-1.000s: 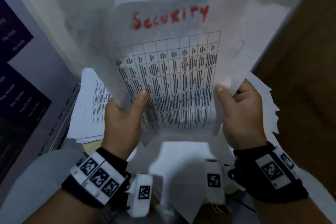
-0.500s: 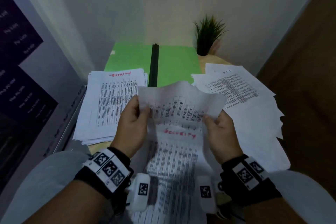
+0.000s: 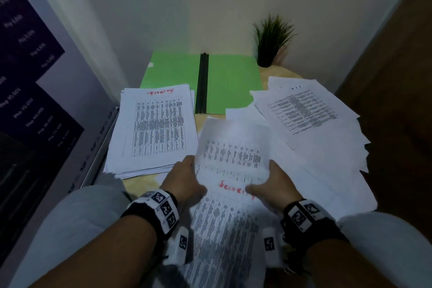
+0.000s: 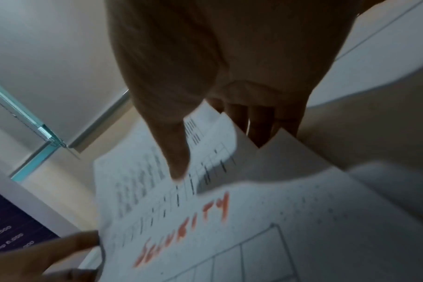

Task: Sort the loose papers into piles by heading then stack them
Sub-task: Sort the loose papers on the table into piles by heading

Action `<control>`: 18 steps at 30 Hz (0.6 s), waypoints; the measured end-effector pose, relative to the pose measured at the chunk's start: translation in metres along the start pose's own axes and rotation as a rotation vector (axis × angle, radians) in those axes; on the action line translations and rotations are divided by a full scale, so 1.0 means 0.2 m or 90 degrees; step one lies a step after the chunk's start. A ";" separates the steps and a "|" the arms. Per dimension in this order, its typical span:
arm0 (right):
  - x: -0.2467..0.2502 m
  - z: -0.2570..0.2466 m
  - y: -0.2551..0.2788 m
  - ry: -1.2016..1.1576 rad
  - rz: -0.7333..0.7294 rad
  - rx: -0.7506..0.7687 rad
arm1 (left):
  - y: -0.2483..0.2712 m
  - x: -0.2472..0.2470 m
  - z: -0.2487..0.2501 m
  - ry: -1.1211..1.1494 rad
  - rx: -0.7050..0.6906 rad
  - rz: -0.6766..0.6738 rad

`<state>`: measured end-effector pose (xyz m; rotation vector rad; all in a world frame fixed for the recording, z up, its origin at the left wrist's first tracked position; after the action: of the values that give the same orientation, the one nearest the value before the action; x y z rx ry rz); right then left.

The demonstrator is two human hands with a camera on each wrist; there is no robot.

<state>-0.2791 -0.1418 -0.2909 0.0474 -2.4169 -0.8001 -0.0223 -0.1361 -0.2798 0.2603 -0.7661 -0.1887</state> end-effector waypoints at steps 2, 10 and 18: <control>-0.03 0.00 0.03 0.104 -0.044 -0.008 | 0.01 -0.02 -0.01 -0.101 -0.009 -0.009; 0.10 -0.11 0.04 -0.147 0.001 0.085 | 0.02 0.00 0.00 0.042 0.005 -0.027; 0.28 -0.31 0.19 -0.478 -0.195 0.149 | 0.10 0.32 0.28 0.443 -0.173 0.316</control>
<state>-0.2872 -0.1554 -0.2008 0.2539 -3.2677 -0.7483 -0.0146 -0.1435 -0.1929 -0.1293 -0.0917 0.2625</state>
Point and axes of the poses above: each hand's wrist, its own y-axis away from the middle knuckle, its own x-axis out of the back of the hand, z = x × y, the point moved 7 cm from there along -y, towards the middle knuckle, and after that the axes turned 12 degrees about -x, right-handed, at the moved point
